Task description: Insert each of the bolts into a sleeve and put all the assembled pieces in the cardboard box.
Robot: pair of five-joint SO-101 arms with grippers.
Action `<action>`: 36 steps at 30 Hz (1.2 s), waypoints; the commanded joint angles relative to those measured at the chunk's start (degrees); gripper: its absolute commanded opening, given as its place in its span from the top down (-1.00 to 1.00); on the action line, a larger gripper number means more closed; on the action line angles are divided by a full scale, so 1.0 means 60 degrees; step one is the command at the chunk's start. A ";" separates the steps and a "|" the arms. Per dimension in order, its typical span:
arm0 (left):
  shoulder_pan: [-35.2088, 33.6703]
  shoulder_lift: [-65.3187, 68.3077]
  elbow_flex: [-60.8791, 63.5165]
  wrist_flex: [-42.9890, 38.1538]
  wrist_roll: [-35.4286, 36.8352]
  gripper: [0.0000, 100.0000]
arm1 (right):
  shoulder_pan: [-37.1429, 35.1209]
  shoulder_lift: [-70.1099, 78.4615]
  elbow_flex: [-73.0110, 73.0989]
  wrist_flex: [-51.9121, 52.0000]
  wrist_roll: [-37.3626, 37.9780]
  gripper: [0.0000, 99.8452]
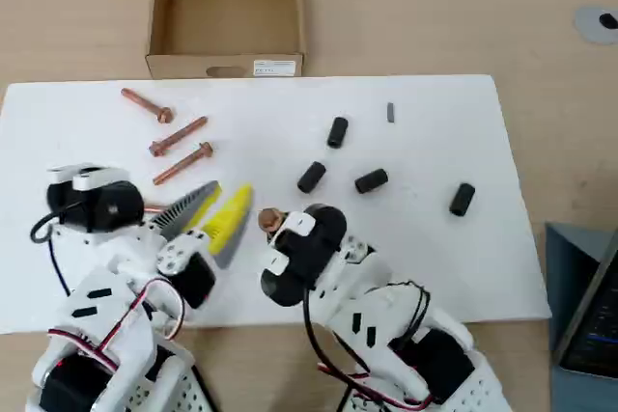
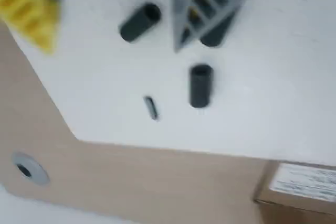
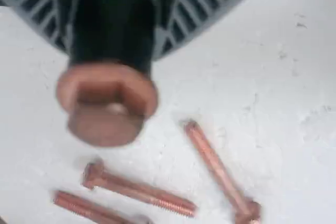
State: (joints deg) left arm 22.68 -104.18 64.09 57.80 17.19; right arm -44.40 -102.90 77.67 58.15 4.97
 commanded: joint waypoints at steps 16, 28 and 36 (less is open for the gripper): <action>-0.4718 -0.0051 0.3311 0.0645 -0.3121 1.00 | 0.3978 0.0916 -0.2249 0.0762 -0.0586 0.98; -0.5495 -0.0051 0.4835 0.0645 -0.3136 1.00 | 0.3993 0.8286 -0.7817 -0.0498 -0.1216 0.98; -0.5495 -0.0051 0.4967 0.0630 -0.3121 1.00 | 0.3993 1.3004 -1.1832 -0.1231 -0.1143 0.98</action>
State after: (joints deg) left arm -9.76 -103.91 94.15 61.58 -1.01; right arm -21.45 -33.45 18.07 53.23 -1.80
